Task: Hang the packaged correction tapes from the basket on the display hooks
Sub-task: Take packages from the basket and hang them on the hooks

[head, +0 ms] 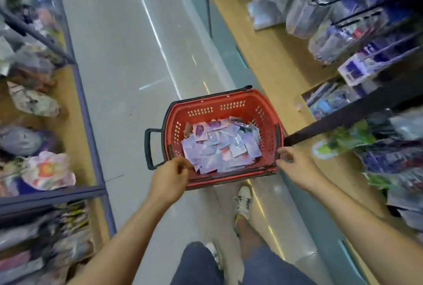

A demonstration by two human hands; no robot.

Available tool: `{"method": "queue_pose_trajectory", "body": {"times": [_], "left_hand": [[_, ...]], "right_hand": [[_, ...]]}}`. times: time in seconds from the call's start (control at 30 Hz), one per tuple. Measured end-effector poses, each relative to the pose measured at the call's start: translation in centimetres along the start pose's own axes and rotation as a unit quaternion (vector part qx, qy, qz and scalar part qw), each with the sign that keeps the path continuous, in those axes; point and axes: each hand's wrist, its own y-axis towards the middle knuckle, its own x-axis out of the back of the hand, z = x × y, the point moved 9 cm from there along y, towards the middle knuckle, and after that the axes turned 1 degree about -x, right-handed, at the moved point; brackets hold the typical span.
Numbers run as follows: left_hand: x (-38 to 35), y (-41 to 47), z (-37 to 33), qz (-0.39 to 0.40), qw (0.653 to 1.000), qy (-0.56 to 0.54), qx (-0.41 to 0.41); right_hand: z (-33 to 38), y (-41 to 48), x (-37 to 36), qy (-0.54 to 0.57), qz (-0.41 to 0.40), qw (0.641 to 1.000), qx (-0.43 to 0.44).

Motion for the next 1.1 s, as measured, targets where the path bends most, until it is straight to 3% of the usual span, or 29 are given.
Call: {"method": "queue_pose_trajectory", "body": {"times": [0.13, 0.37, 0.6, 0.8, 0.87, 1.0, 1.1], "left_hand": [[-4.1, 7.0, 2.5, 0.039, 0.999, -0.010, 0.033], [-15.3, 21.6, 10.5, 0.111, 0.991, 0.047, 0.052], [-25.7, 30.6, 13.9, 0.167, 0.956, 0.235, -0.056], [-28.5, 30.9, 14.4, 0.189, 0.919, 0.338, -0.069], [-29.1, 29.6, 14.5, 0.205, 0.923, 0.318, -0.072], [-29.3, 28.0, 14.2, 0.216, 0.971, 0.098, -0.010], [-28.7, 28.7, 14.1, 0.175, 0.981, 0.079, 0.020]], "right_hand": [[-1.6, 8.4, -3.7, 0.061, 0.010, 0.996, -0.065], [-5.7, 23.1, -14.6, 0.052, 0.065, 0.991, -0.107], [-6.7, 34.5, -22.8, 0.013, 0.077, 0.993, -0.093], [-6.5, 40.1, -26.7, 0.002, 0.033, 0.996, -0.082], [-6.6, 40.3, -27.1, -0.038, 0.002, 0.996, -0.077], [-6.4, 40.6, -27.4, -0.092, -0.005, 0.994, -0.067], [-6.3, 41.3, -27.1, -0.046, -0.028, 0.996, -0.077]]}}
